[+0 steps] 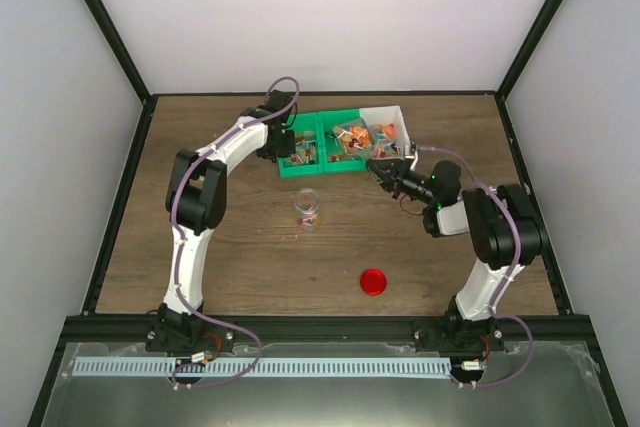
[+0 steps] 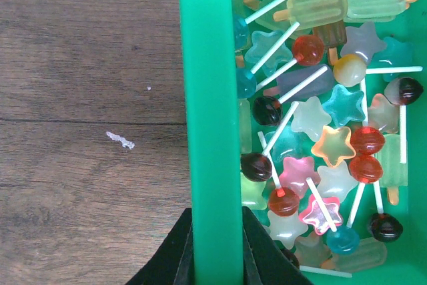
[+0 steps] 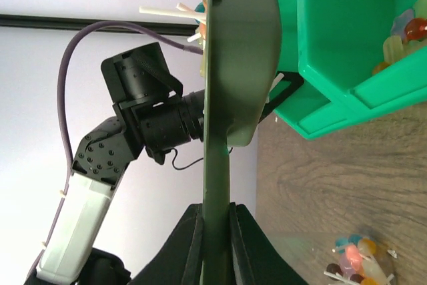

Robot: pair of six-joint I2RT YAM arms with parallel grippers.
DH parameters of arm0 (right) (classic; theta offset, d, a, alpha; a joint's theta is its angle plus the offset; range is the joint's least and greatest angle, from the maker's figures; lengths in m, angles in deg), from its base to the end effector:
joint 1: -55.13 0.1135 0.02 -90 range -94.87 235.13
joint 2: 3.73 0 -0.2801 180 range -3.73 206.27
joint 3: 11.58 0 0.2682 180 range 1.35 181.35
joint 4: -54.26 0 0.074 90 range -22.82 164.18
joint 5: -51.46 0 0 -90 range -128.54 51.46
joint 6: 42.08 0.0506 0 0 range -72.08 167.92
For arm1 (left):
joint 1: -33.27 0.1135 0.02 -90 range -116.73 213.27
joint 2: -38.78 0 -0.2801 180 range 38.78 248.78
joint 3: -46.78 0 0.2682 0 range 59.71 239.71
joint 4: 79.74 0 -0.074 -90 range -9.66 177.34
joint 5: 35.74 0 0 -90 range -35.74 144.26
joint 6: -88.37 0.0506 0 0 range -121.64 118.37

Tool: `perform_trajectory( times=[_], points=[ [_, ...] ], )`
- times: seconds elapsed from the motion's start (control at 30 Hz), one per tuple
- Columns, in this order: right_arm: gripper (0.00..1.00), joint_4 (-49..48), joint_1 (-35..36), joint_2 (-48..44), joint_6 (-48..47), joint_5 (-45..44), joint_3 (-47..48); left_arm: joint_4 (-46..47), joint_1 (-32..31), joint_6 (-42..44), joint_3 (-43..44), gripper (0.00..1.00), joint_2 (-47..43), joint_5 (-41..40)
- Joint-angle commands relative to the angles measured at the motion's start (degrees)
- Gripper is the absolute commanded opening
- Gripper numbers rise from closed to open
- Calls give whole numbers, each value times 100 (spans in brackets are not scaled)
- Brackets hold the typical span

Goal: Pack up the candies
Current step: Scoop the fake candies from the storage box.

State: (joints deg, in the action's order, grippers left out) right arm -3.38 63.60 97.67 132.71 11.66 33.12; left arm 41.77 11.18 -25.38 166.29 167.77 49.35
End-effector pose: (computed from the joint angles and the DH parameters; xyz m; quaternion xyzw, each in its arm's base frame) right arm 0.3197 0.0869 0.1657 0.1546 0.6862 0.6736 0.2271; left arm 0.4718 -0.1868 0.1717 -0.0224 0.9805 -0.0356 0.1922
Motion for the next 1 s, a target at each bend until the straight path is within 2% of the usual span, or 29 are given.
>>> perform_trajectory(
  times=[0.0, 0.07, 0.13, 0.2, 0.3, 0.37, 0.43, 0.53, 0.67, 0.73, 0.83, 0.97],
  points=[
    [1, -412, -144, -164, -20, -34, -217, -186, 77, -60, -284, 4, 371, 249],
    [1, -48, 1, -158, -186, -72, -91, -146, 75, -60, -344, 4, 334, 266],
    [1, -102, 180, -19, -152, 130, 170, -140, 80, -75, -365, 4, 335, 323],
    [1, -453, 62, -59, 101, 25, -16, -146, 78, -77, -375, 4, 320, 341],
    [1, -5, -287, -283, -120, 9, -293, -165, 74, -57, -401, 4, 273, 339],
    [1, 407, -103, -251, -334, 180, -83, -186, 73, -42, -423, 4, 240, 360],
    [1, 357, 28, -226, -268, 283, 6, -187, 81, -40, -441, 4, 212, 384],
    [1, 203, -201, -419, -161, 109, -315, -203, 73, -22, -442, 5, 169, 381],
    [1, 202, -242, -478, -240, 531, -274, -206, 73, 128, -474, 14, 91, 434],
    [1, 120, -392, -687, -169, 473, -498, -242, 81, 207, -482, 18, 27, 343],
    [1, 812, -261, -806, -618, 519, -400, -200, 79, 228, -597, 22, -91, 364],
    [1, 109, -305, -791, -215, 558, -606, -207, 75, 332, -688, 36, -189, 425]
  ],
)
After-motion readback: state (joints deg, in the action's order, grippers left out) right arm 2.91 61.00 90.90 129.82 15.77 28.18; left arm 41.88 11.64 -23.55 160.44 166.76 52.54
